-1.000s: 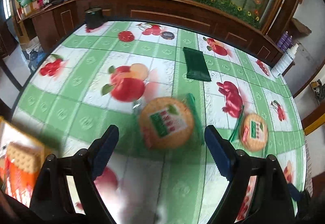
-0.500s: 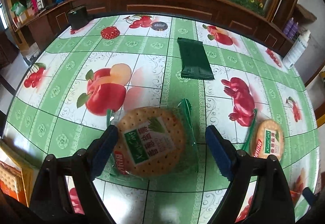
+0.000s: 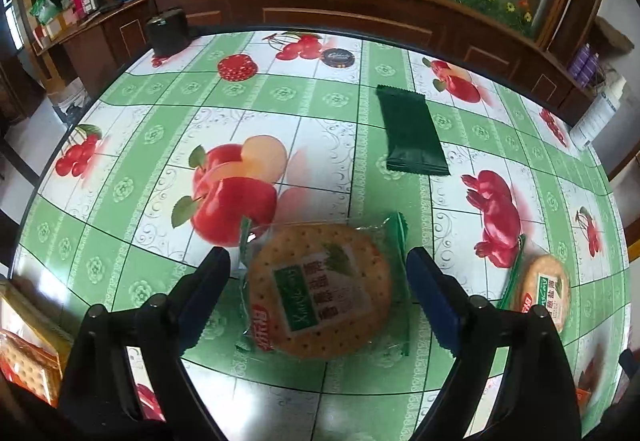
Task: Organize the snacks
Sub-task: 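Grasp the round XiangCong biscuit pack with the left gripper while the right grasps an orange cracker pack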
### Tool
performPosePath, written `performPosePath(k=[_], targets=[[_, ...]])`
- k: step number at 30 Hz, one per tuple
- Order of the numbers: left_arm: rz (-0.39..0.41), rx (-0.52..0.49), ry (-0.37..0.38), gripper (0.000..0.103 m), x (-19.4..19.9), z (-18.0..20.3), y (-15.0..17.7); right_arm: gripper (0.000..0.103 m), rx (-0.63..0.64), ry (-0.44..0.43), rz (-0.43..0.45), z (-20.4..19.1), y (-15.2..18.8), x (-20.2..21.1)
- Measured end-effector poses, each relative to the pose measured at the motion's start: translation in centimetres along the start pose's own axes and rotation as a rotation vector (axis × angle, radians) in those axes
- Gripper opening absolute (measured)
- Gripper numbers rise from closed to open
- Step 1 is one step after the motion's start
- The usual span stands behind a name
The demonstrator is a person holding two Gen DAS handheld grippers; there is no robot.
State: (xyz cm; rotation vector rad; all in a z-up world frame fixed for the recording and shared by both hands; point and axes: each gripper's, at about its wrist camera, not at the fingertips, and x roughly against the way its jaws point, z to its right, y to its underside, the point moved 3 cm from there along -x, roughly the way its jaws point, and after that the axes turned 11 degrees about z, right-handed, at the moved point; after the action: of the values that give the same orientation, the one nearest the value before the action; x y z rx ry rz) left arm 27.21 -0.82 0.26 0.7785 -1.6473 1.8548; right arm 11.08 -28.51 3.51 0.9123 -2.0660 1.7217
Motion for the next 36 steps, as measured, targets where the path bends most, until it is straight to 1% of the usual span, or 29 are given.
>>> performPosePath(k=[1, 3, 5, 7, 9, 11, 12, 14, 16, 19, 20, 21, 22, 23, 24, 25, 26, 31, 34, 36], targets=[[-0.007, 0.017, 0.020, 0.090, -0.2, 0.0, 0.1, 0.103, 0.013, -0.015, -0.009, -0.1, 0.1, 0.1], [-0.021, 0.022, 0.023, 0.090, -0.6, 0.2, 0.4, 0.103, 0.082, -0.015, -0.041, -1.0, 0.6, -0.2], [-0.018, -0.004, 0.022, 0.090, -0.8, 1.0, 0.5, 0.103, 0.151, 0.001, -0.068, -1.8, 1.1, -0.7], [-0.022, -0.037, 0.022, 0.091, -0.9, 1.7, 0.6, 0.103, 0.218, -0.009, -0.106, -2.7, 2.0, -1.7], [-0.033, -0.068, 0.009, 0.092, -1.0, 2.1, 0.7, 0.103, 0.290, 0.007, -0.138, -3.4, 2.8, -2.5], [-0.036, -0.071, 0.009, 0.093, -1.1, 2.1, 0.7, 0.103, 0.352, 0.019, -0.171, -4.0, 3.6, -3.4], [-0.037, -0.069, 0.013, 0.093, -1.2, 2.0, 0.7, 0.103, 0.373, 0.011, -0.185, -4.3, 4.0, -3.8], [-0.037, -0.069, 0.021, 0.093, -1.2, 1.9, 0.7, 0.103, 0.395, 0.010, -0.210, -4.4, 4.7, -4.5], [-0.033, -0.072, 0.035, 0.093, -1.1, 1.8, 0.7, 0.102, 0.350, -0.009, -0.200, -4.0, 4.8, -4.4], [-0.032, -0.082, 0.042, 0.092, -1.0, 1.7, 0.9, 0.101, 0.343, 0.013, -0.190, -4.2, 5.2, -4.2], [-0.030, -0.092, 0.039, 0.091, -0.8, 1.8, 1.1, 0.100, 0.337, 0.012, -0.181, -4.7, 5.4, -4.0], [-0.028, -0.102, 0.035, 0.089, -0.6, 1.9, 1.3, 0.094, 0.335, 0.013, -0.174, -5.1, 5.5, -3.7], [-0.025, -0.120, 0.034, 0.088, -0.2, 2.0, 1.6, 0.086, 0.332, 0.013, -0.166, -5.5, 5.7, -3.4], [-0.025, -0.131, 0.037, 0.083, 0.0, 2.1, 1.8, 0.080, 0.329, 0.012, -0.159, -6.0, 5.8, -3.1], [-0.021, -0.138, 0.034, 0.079, 0.2, 2.1, 2.0, 0.070, 0.327, 0.010, -0.152, -6.5, 6.0, -2.8], [-0.019, -0.138, 0.037, 0.078, 0.7, 1.9, 2.3, 0.061, 0.325, 0.007, -0.149, -6.9, 6.1, -2.6], [-0.023, -0.133, 0.044, 0.077, 1.0, 1.7, 2.6, 0.057, 0.315, 0.006, -0.146, -7.2, 6.2, -2.5], [-0.028, -0.153, 0.060, 0.076, 2.9, 1.2, 4.4, 0.056, 0.270, -0.008, -0.124, -8.2, 7.1, -1.6], [-0.034, -0.153, 0.071, 0.076, 4.1, 0.9, 5.6, 0.055, 0.270, -0.017, -0.134, -8.9, 7.6, -1.2], [-0.032, -0.165, 0.075, 0.076, 4.9, 0.9, 6.5, 0.056, 0.282, -0.001, -0.143, -9.1, 7.5, -1.2]])
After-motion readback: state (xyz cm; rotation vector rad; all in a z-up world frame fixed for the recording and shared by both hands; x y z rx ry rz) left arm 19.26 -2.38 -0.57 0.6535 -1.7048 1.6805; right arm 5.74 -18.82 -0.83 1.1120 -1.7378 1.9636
